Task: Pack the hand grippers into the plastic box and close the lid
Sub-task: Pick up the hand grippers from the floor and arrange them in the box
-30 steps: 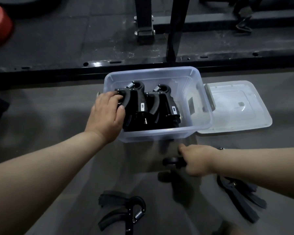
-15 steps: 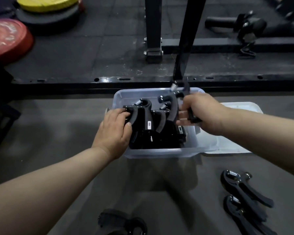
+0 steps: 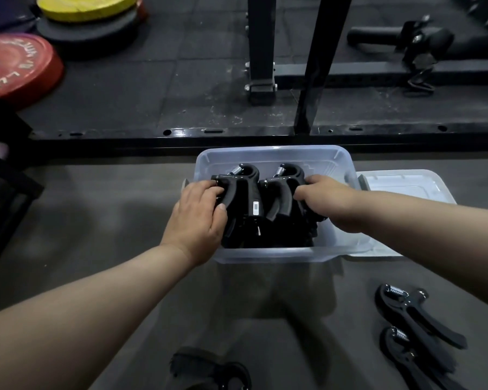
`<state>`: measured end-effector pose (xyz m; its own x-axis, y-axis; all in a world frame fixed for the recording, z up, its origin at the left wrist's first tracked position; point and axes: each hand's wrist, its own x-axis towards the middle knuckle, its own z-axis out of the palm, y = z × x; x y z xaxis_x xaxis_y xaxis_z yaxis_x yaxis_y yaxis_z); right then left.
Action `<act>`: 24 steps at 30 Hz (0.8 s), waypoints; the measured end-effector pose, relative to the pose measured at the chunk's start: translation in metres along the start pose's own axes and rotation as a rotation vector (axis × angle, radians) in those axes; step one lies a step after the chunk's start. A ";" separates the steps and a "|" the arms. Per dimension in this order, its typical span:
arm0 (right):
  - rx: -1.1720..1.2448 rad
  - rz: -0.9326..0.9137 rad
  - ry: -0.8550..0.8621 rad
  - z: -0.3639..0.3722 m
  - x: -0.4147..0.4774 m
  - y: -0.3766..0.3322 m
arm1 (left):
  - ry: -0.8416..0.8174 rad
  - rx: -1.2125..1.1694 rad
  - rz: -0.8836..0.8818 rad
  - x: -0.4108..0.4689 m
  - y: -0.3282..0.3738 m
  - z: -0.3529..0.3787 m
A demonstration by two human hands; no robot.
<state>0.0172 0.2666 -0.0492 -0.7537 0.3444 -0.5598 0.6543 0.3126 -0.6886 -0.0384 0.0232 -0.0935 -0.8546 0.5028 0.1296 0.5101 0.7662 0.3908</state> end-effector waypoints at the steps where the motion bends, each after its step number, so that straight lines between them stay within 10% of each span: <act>1: -0.008 0.000 -0.021 0.001 0.000 0.001 | -0.002 0.005 0.002 0.000 0.000 0.000; 24: -0.247 -0.116 -0.046 0.011 -0.004 0.008 | 0.001 0.005 0.013 0.001 -0.001 0.001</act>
<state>0.0245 0.2579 -0.0577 -0.8226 0.2552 -0.5081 0.5548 0.5559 -0.6190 -0.0395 0.0238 -0.0950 -0.8481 0.5123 0.1352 0.5214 0.7616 0.3849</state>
